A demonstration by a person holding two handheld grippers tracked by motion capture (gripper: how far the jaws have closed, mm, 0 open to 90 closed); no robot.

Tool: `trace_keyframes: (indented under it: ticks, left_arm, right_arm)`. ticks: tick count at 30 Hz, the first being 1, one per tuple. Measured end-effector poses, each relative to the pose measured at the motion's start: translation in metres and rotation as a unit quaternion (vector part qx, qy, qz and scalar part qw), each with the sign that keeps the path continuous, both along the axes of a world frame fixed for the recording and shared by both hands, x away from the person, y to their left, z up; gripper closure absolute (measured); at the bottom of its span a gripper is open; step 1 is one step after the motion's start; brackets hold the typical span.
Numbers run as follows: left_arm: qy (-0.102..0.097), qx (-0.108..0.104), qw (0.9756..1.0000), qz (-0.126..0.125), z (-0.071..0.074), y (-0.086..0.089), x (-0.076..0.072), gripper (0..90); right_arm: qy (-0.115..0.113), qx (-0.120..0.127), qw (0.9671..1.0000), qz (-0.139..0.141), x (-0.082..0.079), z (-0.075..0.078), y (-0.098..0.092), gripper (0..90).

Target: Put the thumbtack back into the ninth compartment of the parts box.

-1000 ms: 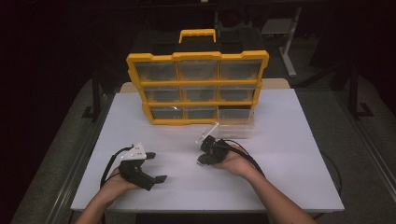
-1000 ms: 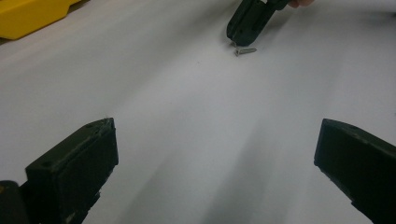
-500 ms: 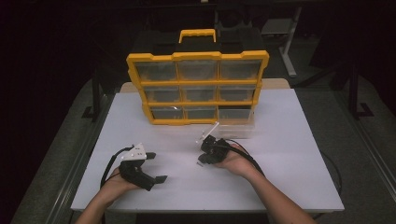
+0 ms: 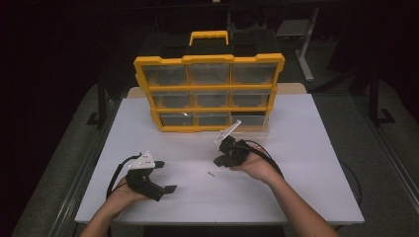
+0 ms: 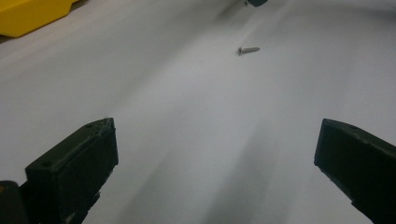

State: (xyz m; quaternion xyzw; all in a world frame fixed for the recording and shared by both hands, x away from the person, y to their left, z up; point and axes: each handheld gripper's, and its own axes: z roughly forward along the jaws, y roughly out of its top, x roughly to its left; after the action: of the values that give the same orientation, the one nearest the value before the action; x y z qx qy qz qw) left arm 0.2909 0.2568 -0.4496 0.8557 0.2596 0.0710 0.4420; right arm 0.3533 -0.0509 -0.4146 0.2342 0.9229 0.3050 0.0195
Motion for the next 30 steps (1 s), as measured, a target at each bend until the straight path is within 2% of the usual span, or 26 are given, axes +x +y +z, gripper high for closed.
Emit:
trace_keyframes:
  ticks: [18, 23, 30]
  left_arm:
    - [0.002, -0.002, 1.0, 0.001, 0.0, 0.001, 0.001, 0.0]
    - [0.004, -0.003, 1.0, 0.001, 0.0, 0.001, 0.001, 0.0]
    - [0.006, -0.003, 1.0, 0.002, 0.0, 0.001, 0.001, 0.0]
  right_arm:
    - [0.001, 0.002, 0.9999, 0.013, 0.0, 0.023, -0.006, 86.5]
    - [-0.01, 0.009, 0.9998, 0.013, 0.002, 0.037, -0.011, 86.4]
    - [-0.014, 0.014, 0.9998, 0.006, 0.006, 0.053, -0.019, 86.4]
